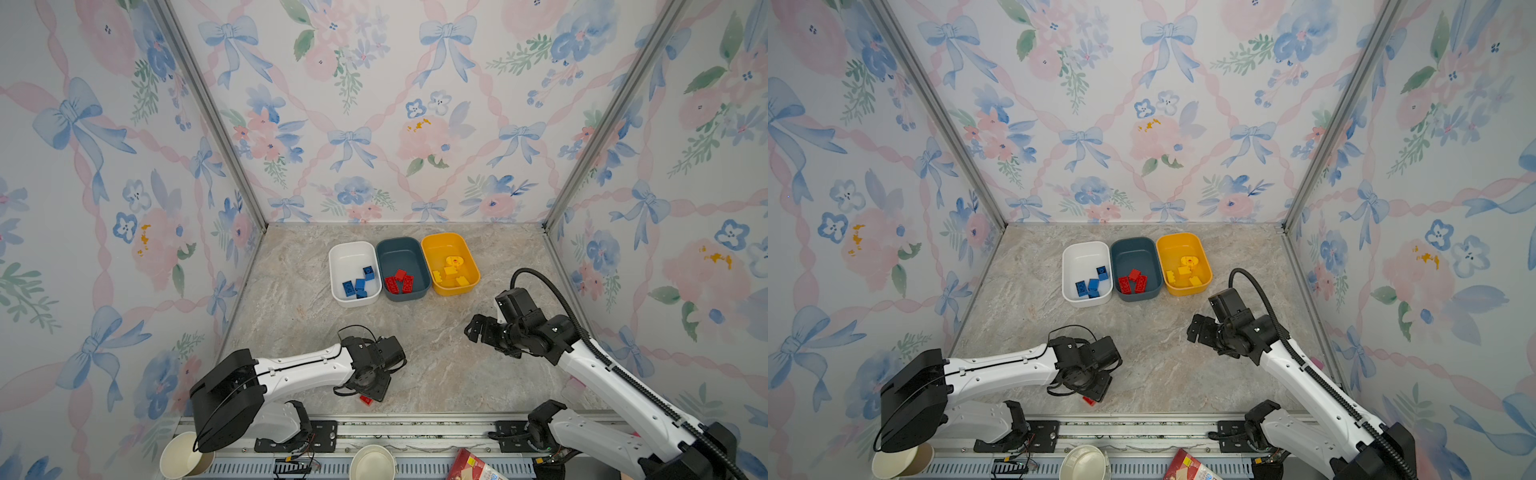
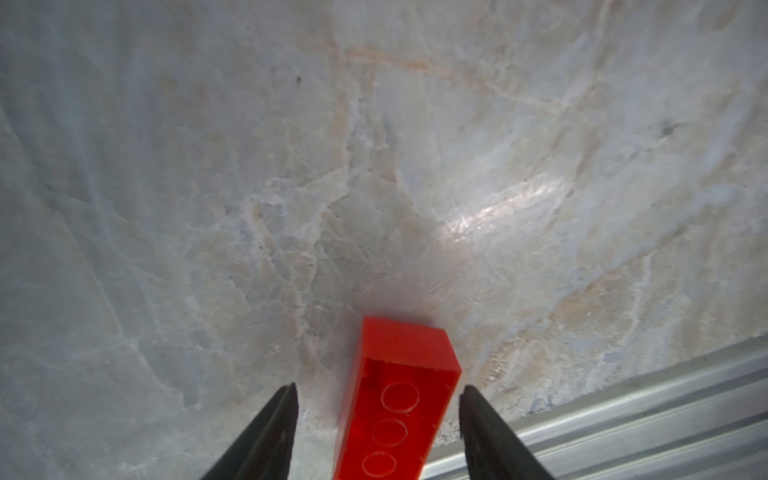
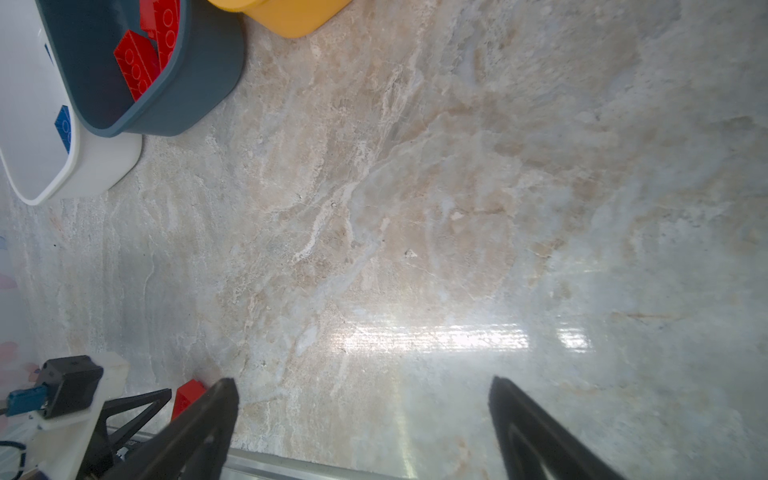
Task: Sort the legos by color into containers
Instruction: 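Lower the left gripper onto the last red brick and close it, then carry the red brick over the teal bin with the left gripper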
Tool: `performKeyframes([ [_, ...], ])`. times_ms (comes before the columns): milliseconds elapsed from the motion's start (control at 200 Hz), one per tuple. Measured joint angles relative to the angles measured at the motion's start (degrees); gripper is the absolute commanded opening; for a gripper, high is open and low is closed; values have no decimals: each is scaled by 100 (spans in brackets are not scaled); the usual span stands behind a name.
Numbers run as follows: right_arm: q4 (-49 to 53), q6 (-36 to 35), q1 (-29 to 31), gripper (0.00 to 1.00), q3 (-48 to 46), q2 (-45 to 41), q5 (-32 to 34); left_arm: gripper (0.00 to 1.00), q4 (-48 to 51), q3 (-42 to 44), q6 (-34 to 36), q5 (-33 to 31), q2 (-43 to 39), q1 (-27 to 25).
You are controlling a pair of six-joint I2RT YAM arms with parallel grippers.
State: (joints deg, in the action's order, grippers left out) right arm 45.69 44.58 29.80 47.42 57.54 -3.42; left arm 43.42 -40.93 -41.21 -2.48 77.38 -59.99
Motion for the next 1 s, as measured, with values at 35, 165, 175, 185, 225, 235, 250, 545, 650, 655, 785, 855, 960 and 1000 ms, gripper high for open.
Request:
performKeyframes([
  [35,0,0,0,97,0,0,0,60,-2,0,2,-9,55,0],
  [165,0,0,0,97,0,0,2,55,-2,0,2,-61,236,0],
  [175,0,0,0,97,0,0,2,54,-2,0,4,-68,243,0],
  [185,0,2,0,97,0,0,2,53,-4,0,-2,-70,251,0],
  [225,0,0,0,97,0,0,4,50,-4,0,0,-83,271,0],
  [235,0,0,0,97,0,0,4,50,-4,0,9,-92,273,0],
  [250,0,0,0,97,0,0,4,49,-4,0,0,-103,278,0],
  [545,0,0,0,97,0,0,20,31,-4,-13,-22,-157,306,0],
  [650,0,0,0,97,0,0,20,30,0,-74,-44,-160,304,0],
  [655,0,0,0,97,0,0,20,30,0,-83,-46,-162,304,0],
  [785,0,0,0,97,0,0,20,30,-4,-295,-66,-262,297,0],
  [855,0,0,0,97,0,-2,20,30,-4,-442,-87,-354,267,15],
  [960,0,0,0,97,0,-20,20,29,-4,-739,-90,-514,205,144],
  [1000,0,0,0,97,0,-28,20,29,-4,-870,-87,-581,192,229],
])
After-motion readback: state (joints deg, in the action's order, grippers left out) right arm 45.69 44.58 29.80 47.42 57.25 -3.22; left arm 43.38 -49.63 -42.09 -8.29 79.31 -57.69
